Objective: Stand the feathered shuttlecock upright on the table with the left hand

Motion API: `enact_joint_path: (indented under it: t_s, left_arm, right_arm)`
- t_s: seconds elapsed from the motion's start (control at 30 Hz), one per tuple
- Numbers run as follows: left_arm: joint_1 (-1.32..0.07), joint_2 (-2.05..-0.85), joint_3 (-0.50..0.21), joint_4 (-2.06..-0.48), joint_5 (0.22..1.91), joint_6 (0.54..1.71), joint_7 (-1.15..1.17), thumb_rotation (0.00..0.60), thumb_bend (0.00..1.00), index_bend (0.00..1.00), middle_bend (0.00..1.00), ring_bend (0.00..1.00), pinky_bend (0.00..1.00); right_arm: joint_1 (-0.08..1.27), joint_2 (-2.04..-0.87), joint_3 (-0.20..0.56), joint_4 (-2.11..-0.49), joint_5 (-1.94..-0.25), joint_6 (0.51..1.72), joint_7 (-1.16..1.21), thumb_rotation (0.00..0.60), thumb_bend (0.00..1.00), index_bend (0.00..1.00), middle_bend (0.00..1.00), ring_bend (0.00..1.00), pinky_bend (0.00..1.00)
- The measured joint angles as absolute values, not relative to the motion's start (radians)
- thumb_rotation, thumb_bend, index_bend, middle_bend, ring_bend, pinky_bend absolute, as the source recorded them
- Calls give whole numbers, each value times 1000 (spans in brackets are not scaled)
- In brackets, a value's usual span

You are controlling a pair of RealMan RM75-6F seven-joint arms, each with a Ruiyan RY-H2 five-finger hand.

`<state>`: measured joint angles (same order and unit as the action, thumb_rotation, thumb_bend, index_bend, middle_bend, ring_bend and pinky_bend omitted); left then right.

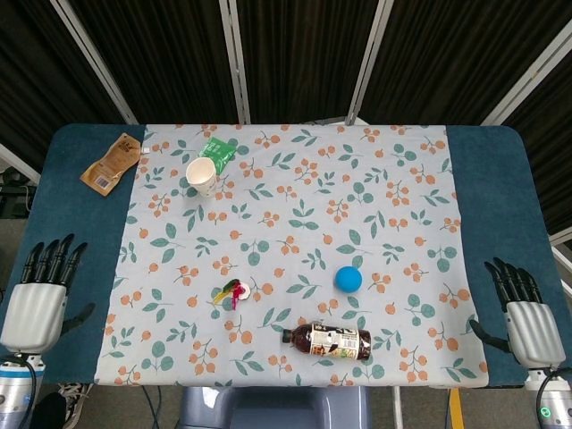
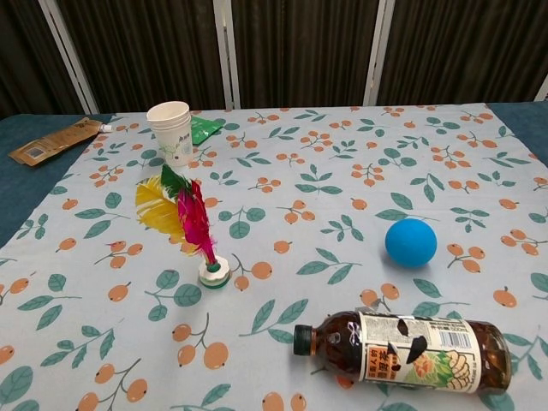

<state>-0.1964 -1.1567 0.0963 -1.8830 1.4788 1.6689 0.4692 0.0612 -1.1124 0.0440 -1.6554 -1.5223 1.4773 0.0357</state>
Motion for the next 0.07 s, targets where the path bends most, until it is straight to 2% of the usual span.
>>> enact_joint_path:
  t_s: [0.07]
  left_arm:
    - [-176, -1160, 107, -1844, 1474, 1672, 454, 600, 159, 6, 0, 0, 0]
  right_arm:
    - [61, -1113, 44, -1653, -1526, 1479, 35, 600, 156, 24, 0, 0, 0]
